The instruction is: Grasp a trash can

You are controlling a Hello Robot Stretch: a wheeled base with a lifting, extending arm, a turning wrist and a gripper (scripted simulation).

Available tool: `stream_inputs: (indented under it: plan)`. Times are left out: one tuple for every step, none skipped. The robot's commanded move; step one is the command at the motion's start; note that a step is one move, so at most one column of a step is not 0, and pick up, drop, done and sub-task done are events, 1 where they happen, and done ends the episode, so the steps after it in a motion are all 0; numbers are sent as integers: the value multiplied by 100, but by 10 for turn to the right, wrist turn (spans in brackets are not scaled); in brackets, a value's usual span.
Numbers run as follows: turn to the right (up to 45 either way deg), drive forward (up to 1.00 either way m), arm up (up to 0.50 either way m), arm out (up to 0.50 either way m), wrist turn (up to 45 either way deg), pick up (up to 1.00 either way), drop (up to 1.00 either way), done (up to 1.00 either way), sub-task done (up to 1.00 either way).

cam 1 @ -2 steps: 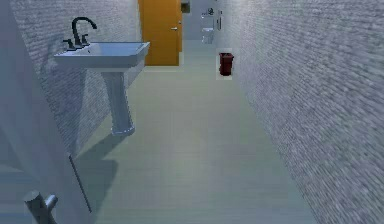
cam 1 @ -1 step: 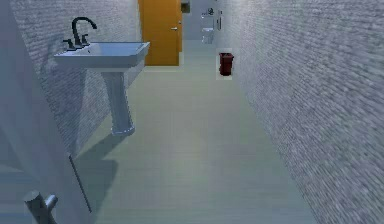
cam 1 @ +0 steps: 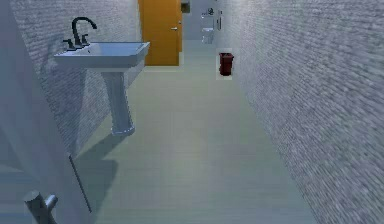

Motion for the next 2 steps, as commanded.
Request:
stream_inputs:
  plan:
    - [0,0,0,0,450,0,0,0,0]
    - [0,0,-30,0,0,0,0,0,0]
